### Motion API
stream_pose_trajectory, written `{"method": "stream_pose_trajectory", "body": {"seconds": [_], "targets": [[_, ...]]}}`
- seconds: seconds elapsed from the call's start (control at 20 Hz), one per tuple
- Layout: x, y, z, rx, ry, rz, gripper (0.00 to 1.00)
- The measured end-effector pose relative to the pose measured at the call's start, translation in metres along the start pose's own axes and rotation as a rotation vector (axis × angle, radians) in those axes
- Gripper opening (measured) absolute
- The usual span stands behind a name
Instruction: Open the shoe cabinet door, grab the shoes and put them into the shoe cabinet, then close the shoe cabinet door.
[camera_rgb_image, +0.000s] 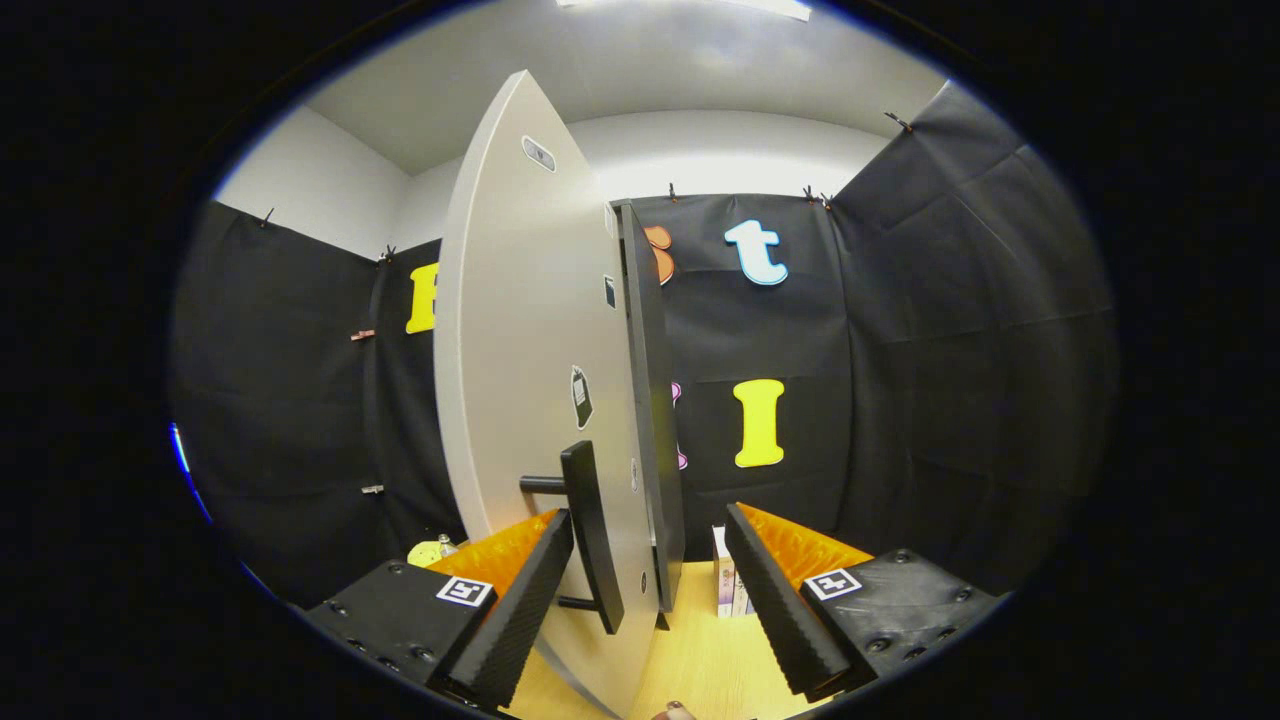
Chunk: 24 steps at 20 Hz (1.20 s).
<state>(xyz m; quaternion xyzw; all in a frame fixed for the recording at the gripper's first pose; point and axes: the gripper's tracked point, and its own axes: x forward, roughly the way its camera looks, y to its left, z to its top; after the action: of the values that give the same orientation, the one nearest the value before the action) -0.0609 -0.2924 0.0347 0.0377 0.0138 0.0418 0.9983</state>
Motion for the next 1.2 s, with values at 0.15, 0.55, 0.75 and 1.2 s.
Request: {"method": "stream_pose_trajectory", "body": {"seconds": [0.15, 0.55, 0.75, 1.2], "targets": [[0.010, 0.002, -0.003, 0.052, 0.009, -0.002, 0.97], [0.029, 0.067, -0.017, 0.015, 0.016, 0.043, 0.97], [0.042, 0.107, -0.022, -0.034, 0.007, 0.035, 0.97], [0.089, 0.187, -0.035, -0.110, -0.032, 0.007, 0.97]]}}
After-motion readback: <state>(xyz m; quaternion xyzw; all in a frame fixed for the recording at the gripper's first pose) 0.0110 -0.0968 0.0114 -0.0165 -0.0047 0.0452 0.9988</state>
